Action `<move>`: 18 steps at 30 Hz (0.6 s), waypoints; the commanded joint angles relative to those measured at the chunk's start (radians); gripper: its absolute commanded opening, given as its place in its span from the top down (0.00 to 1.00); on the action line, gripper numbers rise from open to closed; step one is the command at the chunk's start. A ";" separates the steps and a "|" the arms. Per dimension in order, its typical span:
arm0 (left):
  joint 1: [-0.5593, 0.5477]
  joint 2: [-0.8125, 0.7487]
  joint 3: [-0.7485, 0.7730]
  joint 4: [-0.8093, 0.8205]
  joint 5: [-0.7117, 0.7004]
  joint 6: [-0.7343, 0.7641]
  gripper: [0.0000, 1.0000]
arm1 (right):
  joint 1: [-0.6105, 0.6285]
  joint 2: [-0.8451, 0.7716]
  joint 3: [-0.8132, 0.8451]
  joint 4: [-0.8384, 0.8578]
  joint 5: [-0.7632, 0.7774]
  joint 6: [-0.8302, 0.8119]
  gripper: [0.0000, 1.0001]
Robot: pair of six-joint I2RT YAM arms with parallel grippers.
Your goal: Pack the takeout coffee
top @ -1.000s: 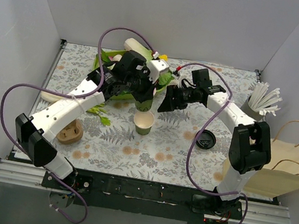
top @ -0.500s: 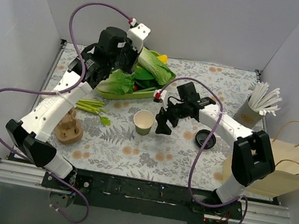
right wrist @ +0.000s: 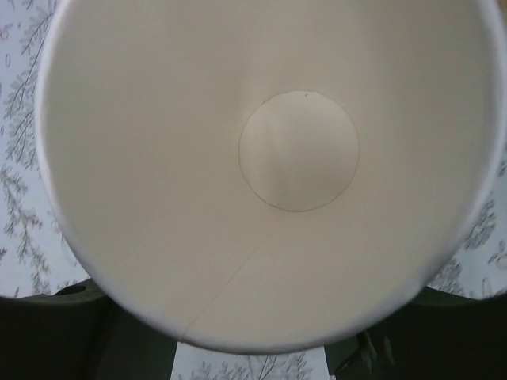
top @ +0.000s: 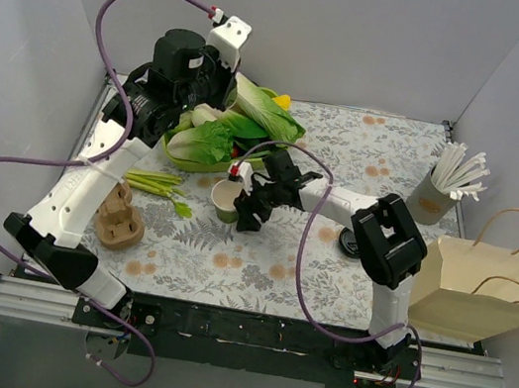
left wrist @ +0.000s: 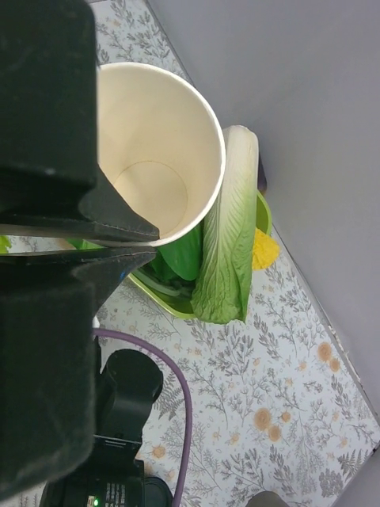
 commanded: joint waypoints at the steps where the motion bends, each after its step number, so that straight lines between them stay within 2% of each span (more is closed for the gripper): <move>1: 0.025 -0.050 -0.016 -0.020 0.016 -0.008 1.00 | 0.036 0.076 0.140 0.148 -0.003 0.118 0.34; 5: 0.031 -0.056 -0.022 -0.027 0.022 -0.011 1.00 | 0.076 0.173 0.230 0.222 0.020 0.246 0.35; 13: 0.032 -0.064 -0.055 -0.025 0.036 -0.016 1.00 | 0.139 0.262 0.346 0.232 0.033 0.273 0.34; 18: 0.039 -0.052 -0.031 -0.034 0.075 -0.002 1.00 | 0.127 0.225 0.331 0.170 0.103 0.254 0.24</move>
